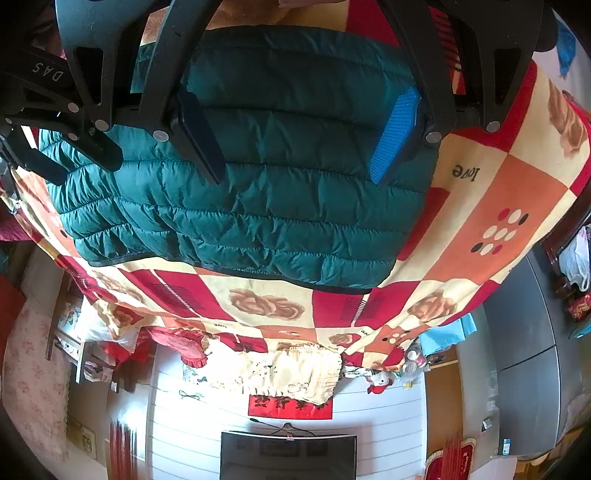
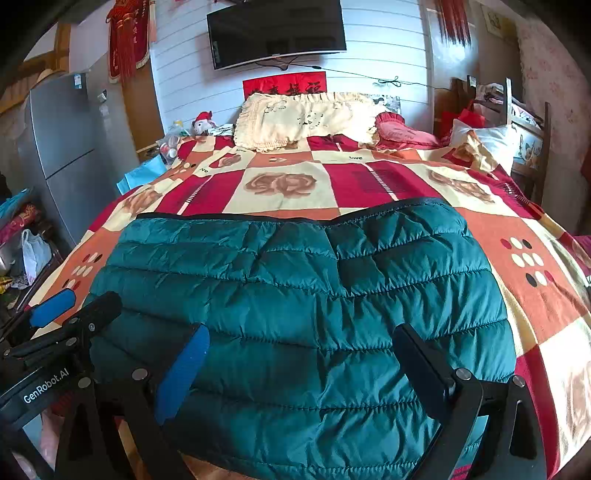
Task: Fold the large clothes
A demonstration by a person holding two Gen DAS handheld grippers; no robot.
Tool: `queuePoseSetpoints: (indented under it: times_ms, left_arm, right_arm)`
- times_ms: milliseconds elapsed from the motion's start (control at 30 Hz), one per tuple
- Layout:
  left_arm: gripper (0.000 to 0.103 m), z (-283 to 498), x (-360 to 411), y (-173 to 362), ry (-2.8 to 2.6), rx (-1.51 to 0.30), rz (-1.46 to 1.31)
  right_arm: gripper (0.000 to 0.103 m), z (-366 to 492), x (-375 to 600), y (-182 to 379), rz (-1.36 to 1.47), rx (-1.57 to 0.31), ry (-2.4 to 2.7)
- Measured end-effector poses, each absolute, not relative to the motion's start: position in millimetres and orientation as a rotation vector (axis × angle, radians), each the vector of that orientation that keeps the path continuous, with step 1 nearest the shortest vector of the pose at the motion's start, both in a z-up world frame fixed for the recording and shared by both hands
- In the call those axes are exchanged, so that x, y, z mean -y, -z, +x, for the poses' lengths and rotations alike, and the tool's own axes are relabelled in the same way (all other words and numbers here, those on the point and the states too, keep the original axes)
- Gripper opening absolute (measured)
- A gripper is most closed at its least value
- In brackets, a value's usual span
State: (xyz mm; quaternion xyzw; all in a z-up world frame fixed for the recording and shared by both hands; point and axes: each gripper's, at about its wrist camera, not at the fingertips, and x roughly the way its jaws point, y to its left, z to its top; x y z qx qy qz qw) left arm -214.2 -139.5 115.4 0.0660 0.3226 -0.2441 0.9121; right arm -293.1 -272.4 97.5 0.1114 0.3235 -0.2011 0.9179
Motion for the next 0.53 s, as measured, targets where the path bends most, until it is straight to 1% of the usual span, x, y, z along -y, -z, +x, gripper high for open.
queuePoseSetpoints:
  times_ms: [533]
  left_arm:
    - [0.081,-218.0,141.9,-116.7,0.525,-0.649,0.138]
  right_arm:
    - [0.099,-293.2,274.4,-97.1,0.235,-0.676,0.415]
